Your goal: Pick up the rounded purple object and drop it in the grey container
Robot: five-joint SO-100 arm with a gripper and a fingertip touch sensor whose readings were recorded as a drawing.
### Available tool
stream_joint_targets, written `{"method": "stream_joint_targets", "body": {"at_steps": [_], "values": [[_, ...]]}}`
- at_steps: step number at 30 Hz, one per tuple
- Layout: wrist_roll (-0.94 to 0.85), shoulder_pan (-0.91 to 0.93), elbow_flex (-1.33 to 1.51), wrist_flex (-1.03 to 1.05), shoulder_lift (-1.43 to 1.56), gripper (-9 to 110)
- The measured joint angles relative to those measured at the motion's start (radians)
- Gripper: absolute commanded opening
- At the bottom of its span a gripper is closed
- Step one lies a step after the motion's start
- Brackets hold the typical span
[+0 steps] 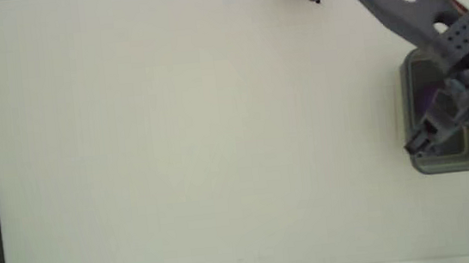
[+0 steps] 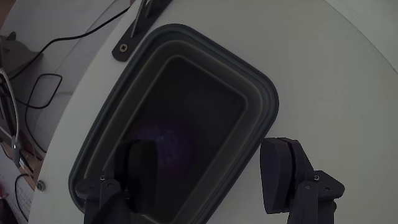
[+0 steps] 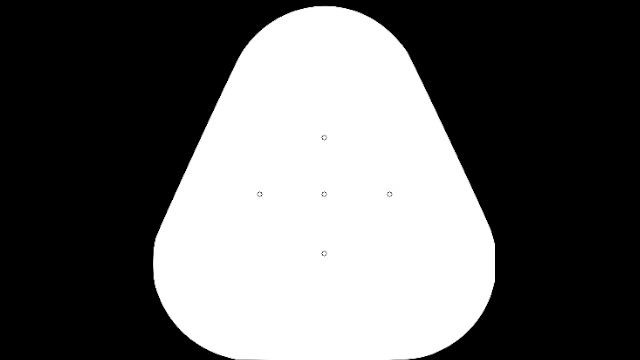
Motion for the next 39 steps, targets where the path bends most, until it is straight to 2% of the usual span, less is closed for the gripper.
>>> {"method": "stream_joint_targets", "body": {"at_steps": [24,39], "values": [[0.0,0.005,0.046,-0.002,0.026,110],[0.002,0.112,0.186,-0.006,0.169,110]]}}
